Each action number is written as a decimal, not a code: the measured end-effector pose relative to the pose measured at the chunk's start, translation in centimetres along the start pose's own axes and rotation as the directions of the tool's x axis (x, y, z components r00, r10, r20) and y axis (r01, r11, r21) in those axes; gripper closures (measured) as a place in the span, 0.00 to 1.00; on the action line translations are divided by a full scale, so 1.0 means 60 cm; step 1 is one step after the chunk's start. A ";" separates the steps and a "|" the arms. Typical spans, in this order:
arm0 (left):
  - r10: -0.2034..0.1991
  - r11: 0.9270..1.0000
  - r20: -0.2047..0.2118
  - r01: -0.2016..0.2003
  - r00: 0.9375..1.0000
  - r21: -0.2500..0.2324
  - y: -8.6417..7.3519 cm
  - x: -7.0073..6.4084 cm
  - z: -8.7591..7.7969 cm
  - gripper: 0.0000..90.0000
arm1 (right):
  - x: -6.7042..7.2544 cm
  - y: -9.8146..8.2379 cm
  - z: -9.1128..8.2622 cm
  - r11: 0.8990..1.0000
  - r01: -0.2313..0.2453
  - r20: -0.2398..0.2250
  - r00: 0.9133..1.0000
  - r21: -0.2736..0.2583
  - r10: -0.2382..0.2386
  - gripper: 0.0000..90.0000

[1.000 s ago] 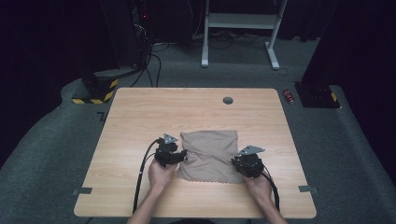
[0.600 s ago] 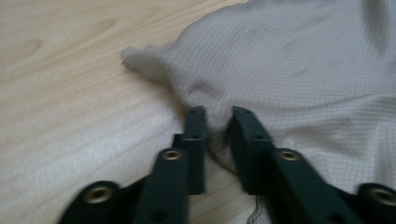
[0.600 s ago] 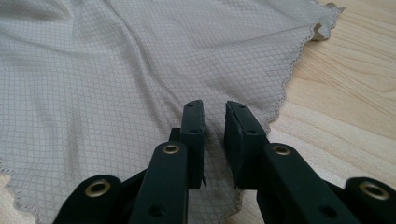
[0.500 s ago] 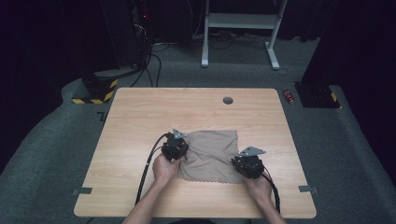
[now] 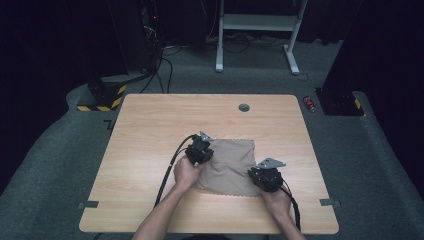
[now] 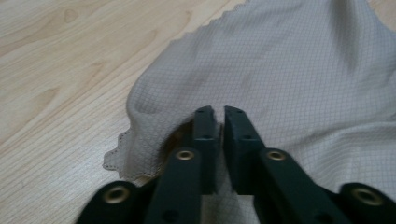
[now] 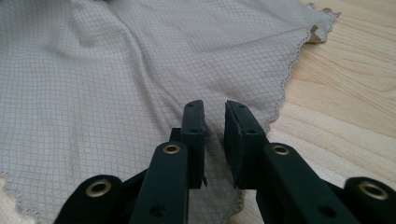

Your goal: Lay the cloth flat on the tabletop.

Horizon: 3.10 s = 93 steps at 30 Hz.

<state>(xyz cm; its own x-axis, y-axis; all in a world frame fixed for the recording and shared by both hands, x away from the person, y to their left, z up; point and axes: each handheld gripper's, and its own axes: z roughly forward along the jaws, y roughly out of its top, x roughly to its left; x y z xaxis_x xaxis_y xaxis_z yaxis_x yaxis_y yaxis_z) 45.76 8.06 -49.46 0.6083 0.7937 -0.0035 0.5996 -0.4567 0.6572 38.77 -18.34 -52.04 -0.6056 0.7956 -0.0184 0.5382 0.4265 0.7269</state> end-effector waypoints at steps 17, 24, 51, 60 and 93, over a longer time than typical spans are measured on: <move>-0.045 0.999 -0.085 0.047 0.995 0.010 -0.074 0.013 -0.042 0.71 | -0.001 -0.006 0.000 1.000 -0.021 -0.009 1.000 -0.023 0.021 0.86; -0.009 0.999 -0.107 0.013 0.994 0.032 -0.075 0.004 -0.038 0.84 | 0.000 -0.006 0.000 1.000 -0.014 -0.001 1.000 -0.023 0.014 0.87; 0.040 0.998 -0.030 -0.042 0.999 -0.055 -0.137 -0.028 -0.122 0.70 | 0.018 -0.012 -0.041 0.999 0.037 -0.053 0.998 0.002 -0.037 0.86; 0.081 0.997 -0.027 -0.082 0.996 0.001 -0.157 -0.054 -0.106 0.72 | 0.030 -0.027 -0.060 0.998 0.060 -0.089 0.994 0.014 -0.058 0.86; -0.130 0.989 -0.072 0.124 0.989 -0.075 -0.074 0.055 -0.072 0.69 | -0.063 0.052 -0.020 0.997 -0.076 -0.039 0.996 -0.030 0.074 0.88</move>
<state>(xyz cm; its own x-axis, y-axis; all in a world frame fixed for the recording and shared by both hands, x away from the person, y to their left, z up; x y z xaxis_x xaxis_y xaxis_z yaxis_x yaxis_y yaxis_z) 42.84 14.46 -49.14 0.4866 0.8729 -0.0346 0.6300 -0.3233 0.7061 42.03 -20.52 -48.90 -0.5862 0.8078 0.0623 0.5647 0.3522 0.7463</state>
